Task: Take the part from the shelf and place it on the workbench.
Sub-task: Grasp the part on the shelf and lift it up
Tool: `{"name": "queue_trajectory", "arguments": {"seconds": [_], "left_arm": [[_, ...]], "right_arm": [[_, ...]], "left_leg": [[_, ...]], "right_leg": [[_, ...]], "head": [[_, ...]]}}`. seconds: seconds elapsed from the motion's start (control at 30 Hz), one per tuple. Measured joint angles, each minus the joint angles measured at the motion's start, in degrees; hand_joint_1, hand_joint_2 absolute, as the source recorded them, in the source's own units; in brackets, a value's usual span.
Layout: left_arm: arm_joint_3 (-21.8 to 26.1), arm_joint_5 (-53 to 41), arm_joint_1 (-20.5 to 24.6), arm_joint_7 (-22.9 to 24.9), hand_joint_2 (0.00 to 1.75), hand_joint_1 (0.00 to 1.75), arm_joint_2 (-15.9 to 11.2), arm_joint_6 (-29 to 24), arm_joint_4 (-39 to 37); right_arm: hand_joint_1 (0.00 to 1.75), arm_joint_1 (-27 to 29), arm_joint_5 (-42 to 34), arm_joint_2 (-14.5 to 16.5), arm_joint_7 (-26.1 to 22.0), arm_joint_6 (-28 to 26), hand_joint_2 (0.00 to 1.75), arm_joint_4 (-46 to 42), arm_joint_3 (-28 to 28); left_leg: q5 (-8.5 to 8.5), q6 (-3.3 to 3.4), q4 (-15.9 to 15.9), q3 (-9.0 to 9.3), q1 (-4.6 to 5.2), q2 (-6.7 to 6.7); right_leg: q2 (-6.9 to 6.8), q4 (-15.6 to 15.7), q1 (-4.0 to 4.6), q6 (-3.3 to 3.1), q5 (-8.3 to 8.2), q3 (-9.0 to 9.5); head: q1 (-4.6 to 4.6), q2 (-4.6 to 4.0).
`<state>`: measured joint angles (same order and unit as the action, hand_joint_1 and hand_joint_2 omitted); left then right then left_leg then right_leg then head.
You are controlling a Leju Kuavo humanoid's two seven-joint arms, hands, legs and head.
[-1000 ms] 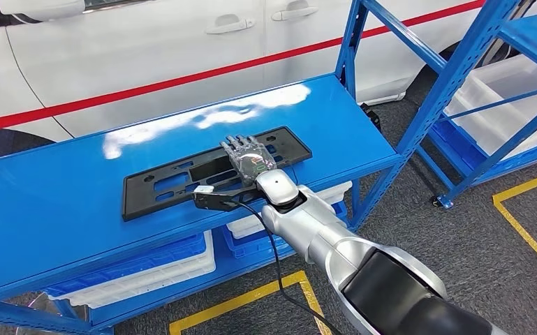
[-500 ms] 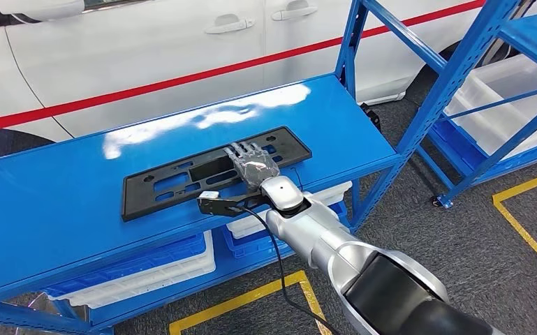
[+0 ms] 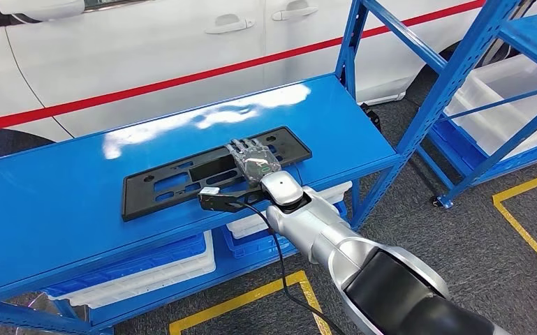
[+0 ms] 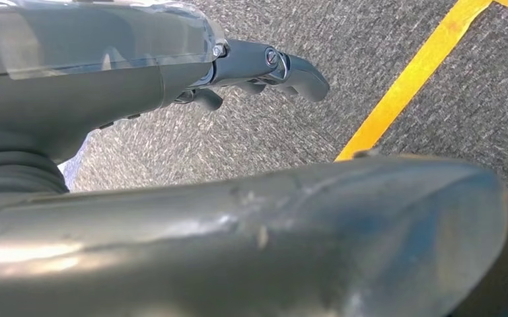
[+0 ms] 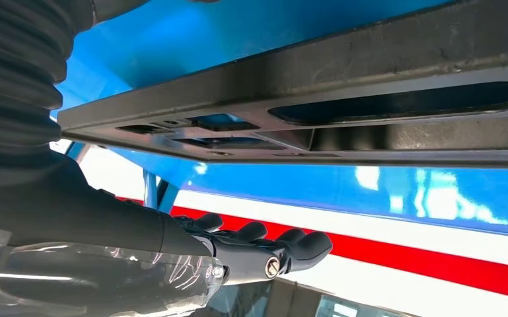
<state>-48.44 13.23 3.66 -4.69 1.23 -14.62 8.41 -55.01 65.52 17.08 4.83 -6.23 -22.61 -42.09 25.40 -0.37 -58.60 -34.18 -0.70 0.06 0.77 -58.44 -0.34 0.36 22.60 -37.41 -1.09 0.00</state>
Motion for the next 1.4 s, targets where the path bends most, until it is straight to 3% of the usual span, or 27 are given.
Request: {"name": "queue_trajectory", "arguments": {"seconds": [0.2, 0.4, 0.47, 0.57, 0.63, 0.7, 0.73, 0.77, 0.8, 0.87, 0.93, 1.03, 1.1, 1.17, 1.23, 1.27, 1.3, 1.33, 1.4], "left_arm": [[0.35, 1.92, -0.03, -1.79, 0.0, 0.0, -0.26, 0.45, 0.0], [1.31, 3.08, -0.14, -2.8, 0.0, 0.0, -0.52, 1.39, 0.0], [1.48, 3.06, -0.16, -2.55, 0.0, 0.0, -0.63, 1.4, 0.0], [1.56, 3.03, -0.18, -2.25, 0.0, 0.0, -0.69, 1.46, 0.0], [1.56, 3.03, -0.19, -2.12, 0.0, 0.0, -0.69, 1.52, 0.0], [1.56, 3.03, -0.19, -1.95, 0.0, 0.0, -0.72, 1.57, 0.0], [1.56, 3.03, -0.23, -1.89, 0.0, 0.0, -0.73, 1.57, 0.0], [1.56, 3.03, -0.29, -1.86, 0.0, 0.0, -0.73, 1.57, 0.0], [1.56, 3.04, -0.35, -1.84, 0.0, 0.0, -0.72, 1.57, 0.0], [1.56, 3.09, -0.42, -1.84, 0.0, 0.0, -0.69, 1.56, 0.0], [1.56, 3.18, -0.34, -1.8, 0.0, 0.0, -0.66, 1.46, 0.0], [1.56, 3.23, -0.2, -1.68, 0.0, 0.0, -0.69, 1.11, 0.0], [1.56, 3.23, -0.23, -1.65, 0.0, 0.0, -0.77, 0.83, 0.0], [1.56, 3.28, -0.16, -1.65, 0.0, 0.0, -0.82, 0.65, 0.0], [1.56, 3.37, -0.11, -1.63, 0.0, 0.0, -0.81, 0.48, 0.0], [1.56, 3.44, -0.14, -1.6, 0.0, 0.0, -0.82, 0.37, 0.0], [1.56, 3.53, -0.18, -1.56, 0.0, 0.0, -0.83, 0.28, 0.0], [1.56, 3.63, -0.23, -1.52, 0.0, 0.0, -0.86, 0.19, 0.0], [1.56, 3.79, -0.27, -1.48, 0.0, 0.0, -0.88, 0.03, 0.0]], "right_arm": [[0.0, 0.05, 0.12, -0.01, 0.15, -0.17, 1.75, 0.01, -0.08], [0.0, 0.52, 0.12, -0.28, 0.37, -0.8, 1.75, 0.39, -0.09], [0.0, 0.75, 0.12, -0.46, 0.39, -0.96, 1.75, 0.5, -0.09], [0.0, 0.95, 0.12, -0.69, 0.4, -1.01, 1.75, 0.63, -0.09], [0.0, 0.97, 0.12, -0.8, 0.41, -1.03, 1.75, 0.69, -0.09], [0.0, 1.16, 0.12, -0.98, 0.4, -1.05, 1.75, 0.8, -0.09], [0.0, 1.43, 0.12, -1.11, 0.4, -1.06, 1.75, 0.89, -0.09], [0.0, 1.72, 0.12, -1.26, 0.4, -1.05, 1.75, 0.98, -0.09], [0.0, 1.94, 0.12, -1.38, 0.41, -1.05, 1.75, 1.07, -0.09], [0.0, 2.08, 0.12, -1.53, 0.42, -1.06, 1.75, 1.16, -0.09], [0.0, 2.04, 0.13, -1.75, 0.4, -1.13, 1.75, 1.22, -0.09], [0.0, 1.8, 0.09, -1.94, 0.37, -1.35, 1.75, 1.21, -0.09], [0.0, 1.61, -0.07, -1.98, 0.29, -1.25, 1.75, 1.19, -0.09], [0.0, 1.61, -0.17, -1.98, 0.21, -1.1, 1.75, 1.18, -0.09], [0.8, 1.67, -0.12, -1.98, 0.2, -0.99, 1.75, 1.19, -0.09], [1.23, 1.71, -0.09, -1.98, 0.22, -0.86, 1.75, 1.21, -0.09], [1.67, 1.75, -0.14, -1.98, 0.24, -0.66, 1.75, 1.24, -0.09], [1.75, 1.81, -0.28, -1.99, 0.26, -0.36, 1.75, 1.28, -0.09], [1.75, 1.89, -0.78, -2.03, 0.23, 0.2, 1.75, 1.37, -0.07]], "left_leg": [[0.04, 0.05, -0.03, -0.01, 0.02, 0.0], [0.31, 0.55, -0.15, 0.0, 0.38, -0.01], [0.39, 0.95, 0.01, -0.03, 0.56, -0.01], [0.6, 2.08, 0.89, 0.83, 0.4, -0.05], [0.64, 2.55, 1.17, 1.94, 0.28, -0.06], [0.93, 2.7, 1.16, 2.45, 0.32, -0.1], [1.07, 2.67, 1.12, 2.7, 0.34, -0.15], [1.26, 2.57, 1.08, 2.99, 0.34, -0.23], [1.5, 2.39, 1.02, 3.39, 0.32, -0.33], [2.32, 1.88, 0.96, 4.37, 0.28, -0.47], [3.19, 1.17, 0.92, 4.98, 0.3, -0.52], [3.74, 0.01, 0.88, 5.59, 0.31, -0.49], [4.14, -0.45, -0.96, 5.43, 0.18, -0.42], [6.14, -0.92, -6.45, 2.49, -0.02, -0.38], [9.06, -1.41, -13.15, -1.91, -0.13, -0.37], [9.56, -1.55, -14.86, -3.41, -0.15, -0.37], [8.82, -1.61, -14.62, -3.93, -0.16, -0.37], [6.91, -1.69, -12.3, -3.4, -0.23, -0.35], [2.54, -2.38, -4.69, -0.62, -0.51, -0.34]], "right_leg": [[0.0, 0.02, -0.04, 0.03, 0.01, 0.0], [-0.05, 0.12, -0.46, 0.5, 0.06, 0.09], [-0.06, -0.01, -0.65, 0.9, -0.16, 0.2], [-0.16, -1.43, -0.75, 1.63, -0.4, 0.08], [-0.31, -4.77, -0.78, 1.84, 1.66, -1.56], [-0.39, -11.35, -0.83, 2.01, 4.9, -5.15], [-0.39, -14.34, -0.87, 2.1, 5.95, -6.99], [-0.41, -15.66, -0.91, 2.04, 6.0, -8.07], [-0.43, -14.95, -0.93, 1.89, 4.97, -8.13], [-0.45, -7.82, -0.94, 1.37, 0.59, -5.29], [-0.43, -1.71, -0.61, 0.82, -1.59, -2.68], [-0.3, -0.44, -0.22, -0.4, -1.22, -1.72], [-0.34, 0.08, -0.36, -1.2, -0.89, -0.58], [-0.44, 0.46, -0.48, -1.73, -0.54, 0.28], [-0.46, 0.45, -0.38, -2.02, -0.18, 0.51], [-0.43, 0.4, -0.34, -2.07, 0.0, 0.63], [-0.39, 0.31, -0.32, -2.05, 0.2, 0.79], [-0.34, 0.16, -0.37, -2.03, 0.43, 0.96], [-0.21, -0.46, -0.27, -1.78, 1.0, 1.08]], "head": [[0.0, 0.0], [0.0, 0.0], [0.0, 0.0], [0.03, 0.0], [0.07, 0.0], [0.09, 0.0], [0.09, 0.0], [0.1, 0.0], [0.1, 0.0], [0.11, 0.0], [0.03, 0.0], [-0.04, 0.0], [-0.08, 0.0], [-0.17, 0.0], [-0.21, 0.0], [-0.22, 0.0], [-0.21, 0.0], [-0.21, 0.0], [-0.22, 0.0]]}}
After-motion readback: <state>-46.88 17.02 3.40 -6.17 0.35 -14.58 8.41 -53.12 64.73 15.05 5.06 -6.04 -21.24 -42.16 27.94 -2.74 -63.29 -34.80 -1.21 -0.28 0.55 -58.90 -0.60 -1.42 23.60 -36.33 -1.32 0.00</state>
